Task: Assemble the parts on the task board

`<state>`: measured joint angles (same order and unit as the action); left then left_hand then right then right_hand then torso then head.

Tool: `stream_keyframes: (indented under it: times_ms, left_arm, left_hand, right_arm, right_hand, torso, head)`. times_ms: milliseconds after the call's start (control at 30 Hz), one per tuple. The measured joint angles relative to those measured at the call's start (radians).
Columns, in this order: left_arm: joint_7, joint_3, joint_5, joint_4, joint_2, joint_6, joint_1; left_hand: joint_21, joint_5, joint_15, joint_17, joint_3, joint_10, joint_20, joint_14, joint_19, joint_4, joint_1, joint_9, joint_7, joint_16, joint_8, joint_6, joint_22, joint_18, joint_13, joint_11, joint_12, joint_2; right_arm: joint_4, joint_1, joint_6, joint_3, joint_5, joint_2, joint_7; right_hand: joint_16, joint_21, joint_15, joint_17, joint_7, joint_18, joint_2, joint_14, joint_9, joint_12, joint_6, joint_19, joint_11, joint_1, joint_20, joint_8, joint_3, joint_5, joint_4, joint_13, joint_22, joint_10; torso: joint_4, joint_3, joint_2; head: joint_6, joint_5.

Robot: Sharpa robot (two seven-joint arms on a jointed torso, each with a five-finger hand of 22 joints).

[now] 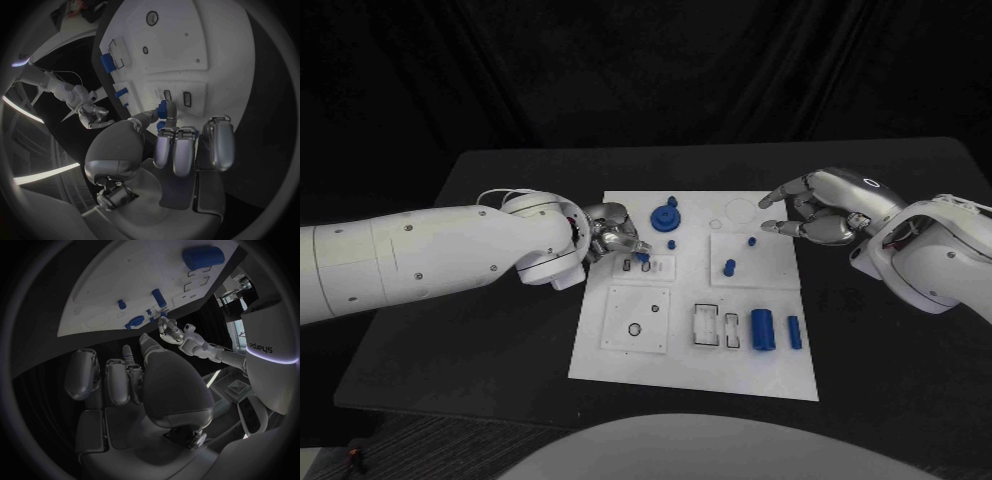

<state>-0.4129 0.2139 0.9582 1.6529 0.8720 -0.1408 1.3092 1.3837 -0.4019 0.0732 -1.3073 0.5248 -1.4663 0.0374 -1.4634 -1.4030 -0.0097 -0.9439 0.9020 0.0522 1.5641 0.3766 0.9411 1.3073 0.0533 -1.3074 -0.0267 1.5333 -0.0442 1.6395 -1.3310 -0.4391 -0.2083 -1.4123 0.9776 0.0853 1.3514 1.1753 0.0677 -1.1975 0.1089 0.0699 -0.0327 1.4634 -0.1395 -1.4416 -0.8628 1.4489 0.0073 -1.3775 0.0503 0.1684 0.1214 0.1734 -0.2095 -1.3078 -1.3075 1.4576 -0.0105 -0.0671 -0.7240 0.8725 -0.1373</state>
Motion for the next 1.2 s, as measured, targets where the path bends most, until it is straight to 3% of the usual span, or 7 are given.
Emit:
stream_keyframes:
  times_ms: [633, 1200]
  left_arm:
    - [0.016, -0.003, 0.007, -0.009, -0.002, 0.000, -0.020]
    - [0.021, -0.004, 0.008, -0.006, 0.004, 0.005, -0.023]
  left_hand:
    - [-0.004, 0.000, 0.000, 0.000, 0.003, 0.000, 0.004, 0.000, 0.003, 0.003, -0.004, 0.004, 0.005, -0.004, -0.001, -0.005, 0.000, 0.000, 0.000, 0.000, 0.000, 0.004]
    - [-0.007, 0.002, 0.000, 0.000, 0.003, 0.000, 0.007, 0.000, 0.007, 0.003, -0.005, 0.004, 0.004, -0.004, -0.001, -0.004, 0.000, 0.000, 0.000, 0.000, -0.005, 0.002]
  right_arm:
    - [0.000, 0.001, -0.001, 0.000, 0.000, 0.001, 0.000]
    - [-0.001, 0.002, -0.001, 0.000, 0.000, -0.001, 0.000]
  right_hand:
    - [0.000, 0.000, 0.000, 0.000, 0.000, 0.000, 0.000, 0.000, 0.000, 0.000, 0.000, 0.000, 0.000, 0.000, 0.000, 0.000, 0.000, 0.000, 0.000, 0.000, 0.000, 0.000]
    - [-0.004, 0.000, 0.000, 0.004, 0.000, 0.000, 0.000, 0.000, 0.001, 0.004, 0.000, 0.000, 0.000, 0.000, 0.000, 0.000, -0.003, 0.000, 0.003, 0.000, -0.001, 0.000]
  torso:
    - [-0.0002, 0.0005, -0.002]
    - [0.0008, 0.0005, -0.002]
  head:
    - [0.000, -0.003]
    - [0.000, -0.007]
